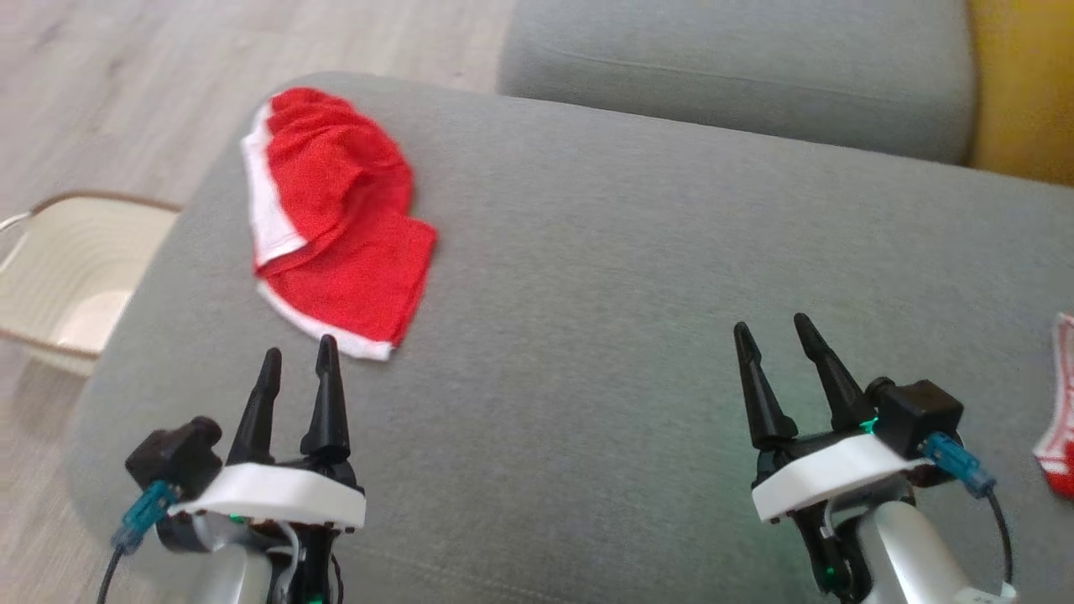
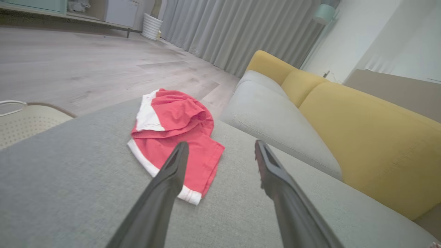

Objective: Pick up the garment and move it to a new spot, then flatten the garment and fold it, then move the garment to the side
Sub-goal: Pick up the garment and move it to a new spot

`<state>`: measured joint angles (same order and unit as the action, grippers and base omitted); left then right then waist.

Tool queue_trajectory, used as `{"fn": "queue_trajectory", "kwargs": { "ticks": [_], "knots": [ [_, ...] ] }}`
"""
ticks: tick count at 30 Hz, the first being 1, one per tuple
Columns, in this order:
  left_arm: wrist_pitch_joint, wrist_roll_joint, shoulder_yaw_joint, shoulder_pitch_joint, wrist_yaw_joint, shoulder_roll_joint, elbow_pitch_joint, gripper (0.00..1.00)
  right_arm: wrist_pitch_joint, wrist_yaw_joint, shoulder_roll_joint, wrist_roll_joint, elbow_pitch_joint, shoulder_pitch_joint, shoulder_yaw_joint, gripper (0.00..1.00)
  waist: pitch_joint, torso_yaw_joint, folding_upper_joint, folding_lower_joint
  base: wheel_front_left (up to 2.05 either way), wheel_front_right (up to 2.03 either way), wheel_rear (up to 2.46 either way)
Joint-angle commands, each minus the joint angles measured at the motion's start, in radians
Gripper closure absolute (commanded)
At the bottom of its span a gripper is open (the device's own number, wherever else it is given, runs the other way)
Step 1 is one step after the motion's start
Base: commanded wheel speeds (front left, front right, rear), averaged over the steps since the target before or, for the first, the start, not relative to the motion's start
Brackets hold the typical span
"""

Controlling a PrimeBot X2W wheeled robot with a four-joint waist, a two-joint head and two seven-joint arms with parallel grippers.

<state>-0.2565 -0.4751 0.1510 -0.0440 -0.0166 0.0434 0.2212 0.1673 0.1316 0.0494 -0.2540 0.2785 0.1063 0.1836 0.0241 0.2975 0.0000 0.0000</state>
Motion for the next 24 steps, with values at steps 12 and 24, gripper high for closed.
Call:
{"fn": "queue_trajectory", "kwargs": {
  "ticks": [12,24],
  "knots": [
    [-0.005,0.011,-0.039,-0.008,0.009,0.007,-0.051,0.00,0.025,-0.001,0.001,-0.038,0.017,0.031,0.052,0.00,-0.013,0.138,0.0000,0.0000,0.00,0.00,0.00],
    [-0.005,0.021,-0.099,-0.064,0.018,0.007,-0.023,0.00,0.012,-0.001,0.001,-0.024,0.007,0.054,0.035,0.00,0.035,0.096,0.0000,0.0000,0.00,0.00,0.00]
  ]
}}
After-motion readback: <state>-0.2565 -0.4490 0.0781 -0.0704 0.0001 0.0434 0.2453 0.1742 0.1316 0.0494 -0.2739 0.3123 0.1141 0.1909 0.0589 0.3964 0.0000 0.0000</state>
